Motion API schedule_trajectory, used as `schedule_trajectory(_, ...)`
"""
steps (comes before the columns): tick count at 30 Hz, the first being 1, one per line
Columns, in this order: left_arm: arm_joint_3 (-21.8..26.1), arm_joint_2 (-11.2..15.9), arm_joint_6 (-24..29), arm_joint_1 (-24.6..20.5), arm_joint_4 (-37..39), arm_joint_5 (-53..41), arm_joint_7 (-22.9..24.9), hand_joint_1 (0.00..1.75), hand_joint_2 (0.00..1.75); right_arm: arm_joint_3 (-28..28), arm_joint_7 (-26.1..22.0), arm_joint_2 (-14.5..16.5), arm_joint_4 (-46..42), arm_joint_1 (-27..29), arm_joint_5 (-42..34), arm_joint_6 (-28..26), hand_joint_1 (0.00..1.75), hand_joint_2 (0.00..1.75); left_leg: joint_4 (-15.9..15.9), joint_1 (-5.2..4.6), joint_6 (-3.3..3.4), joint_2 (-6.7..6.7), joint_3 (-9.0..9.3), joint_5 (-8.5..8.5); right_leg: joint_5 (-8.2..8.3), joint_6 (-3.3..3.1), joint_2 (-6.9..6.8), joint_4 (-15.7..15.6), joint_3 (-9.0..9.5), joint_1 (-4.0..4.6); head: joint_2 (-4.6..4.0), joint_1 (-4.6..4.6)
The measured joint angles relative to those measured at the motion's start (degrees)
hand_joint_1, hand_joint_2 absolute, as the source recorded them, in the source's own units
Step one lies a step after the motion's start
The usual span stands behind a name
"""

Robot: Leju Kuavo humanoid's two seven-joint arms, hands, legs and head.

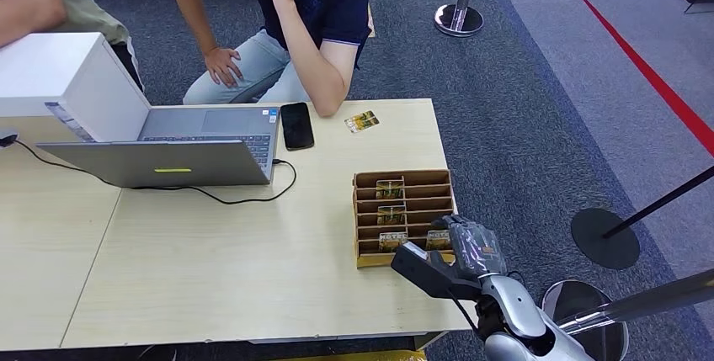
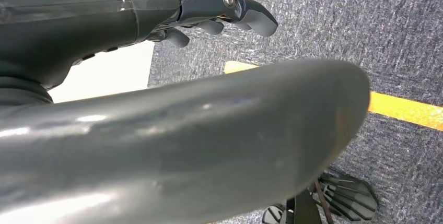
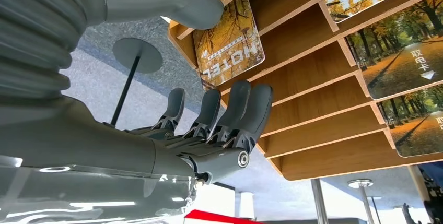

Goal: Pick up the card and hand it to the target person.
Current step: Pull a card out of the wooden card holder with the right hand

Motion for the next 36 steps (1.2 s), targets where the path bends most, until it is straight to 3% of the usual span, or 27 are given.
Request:
schedule_trajectory(19, 0.0, 0.0, 0.1, 0.0, 0.0, 0.0, 0.0, 0.0, 0.0, 0.3, 0.0, 0.0, 1.5, -0.1, -0.3, 0.1, 0.92, 1.75, 0.0, 0.0, 0.0, 0.0, 0.0, 0.0, 0.0, 0.0, 0.0, 0.0, 0.0, 0.0, 0.0, 0.0)
schedule_trajectory(23, 0.0, 0.1, 0.1, 0.0, 0.0, 0.0, 0.0, 0.0, 0.0, 0.5, 0.0, 0.0, 1.5, -0.1, -0.3, 0.2, 1.06, 1.75, 0.0, 0.0, 0.0, 0.0, 0.0, 0.0, 0.0, 0.0, 0.0, 0.0, 0.0, 0.0, 0.0, 0.01)
schedule_trajectory(29, 0.0, 0.3, 0.2, 0.0, 0.0, 0.0, 0.0, 0.0, 0.0, 0.9, 0.0, 0.0, 1.6, -0.2, -0.3, 0.3, 1.43, 1.75, 0.0, 0.0, 0.0, 0.0, 0.0, 0.0, 0.0, 0.0, 0.0, 0.0, 0.0, 0.0, 0.0, 0.01)
schedule_trajectory(35, 0.0, 0.3, 0.4, 0.0, 0.0, 0.0, 0.0, 0.0, 0.0, 1.0, -0.1, 0.0, 1.6, -0.6, -0.4, 0.7, 1.53, 1.75, 0.0, 0.0, 0.0, 0.01, 0.0, 0.0, 0.0, 0.0, 0.0, 0.0, 0.0, 0.0, 0.0, 0.0)
schedule_trajectory(36, 0.0, 0.3, 0.4, 0.0, 0.0, 0.0, -0.1, 0.0, 0.44, 1.0, -0.1, 0.0, 1.6, -0.7, -0.4, 0.7, 1.55, 1.75, 0.0, 0.0, 0.0, 0.01, 0.0, 0.0, 0.0, 0.0, 0.0, 0.0, 0.0, 0.0, 0.0, 0.01)
